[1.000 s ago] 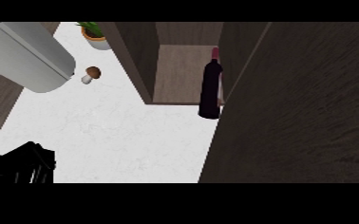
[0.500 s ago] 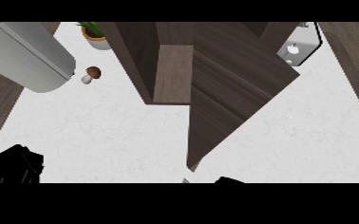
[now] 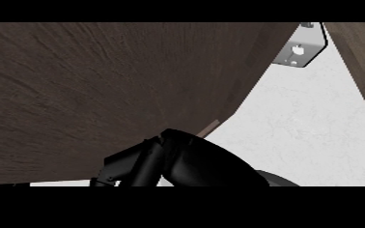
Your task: Pick up the wine, place it into the cabinet and close the cabinet
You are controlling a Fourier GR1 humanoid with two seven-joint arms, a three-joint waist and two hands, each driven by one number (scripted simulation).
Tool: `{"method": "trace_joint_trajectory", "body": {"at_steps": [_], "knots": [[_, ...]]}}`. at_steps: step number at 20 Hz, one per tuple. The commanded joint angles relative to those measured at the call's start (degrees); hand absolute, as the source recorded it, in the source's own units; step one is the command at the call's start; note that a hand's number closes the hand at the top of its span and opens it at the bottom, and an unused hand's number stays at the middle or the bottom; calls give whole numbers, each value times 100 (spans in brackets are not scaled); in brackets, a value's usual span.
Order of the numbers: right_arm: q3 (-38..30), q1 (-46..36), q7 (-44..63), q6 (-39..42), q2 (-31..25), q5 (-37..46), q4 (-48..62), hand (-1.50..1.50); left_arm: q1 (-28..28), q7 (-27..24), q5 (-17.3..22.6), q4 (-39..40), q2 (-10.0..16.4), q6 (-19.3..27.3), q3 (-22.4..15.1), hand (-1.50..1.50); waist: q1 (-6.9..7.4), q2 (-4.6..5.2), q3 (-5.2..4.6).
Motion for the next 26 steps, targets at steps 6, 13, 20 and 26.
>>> {"method": "trace_joint_trajectory", "body": {"at_steps": [6,13,20,26], "knots": [[-436,-1086,-634,-381,46,-701,1491,150,176,105,-86,100,-235,-391,270,150,-3,2,1],[-588,-988,-1201,-389,47,-740,2345,150,-78,266,-205,50,-401,-463,439,150,-28,4,3],[-1217,-1404,-1408,213,47,-762,3605,150,334,276,-462,-259,-680,-620,468,150,13,8,3],[-1706,-1401,-2089,797,-29,-426,4673,150,-351,662,-466,-6,-703,-513,550,150,-19,26,4]]}}
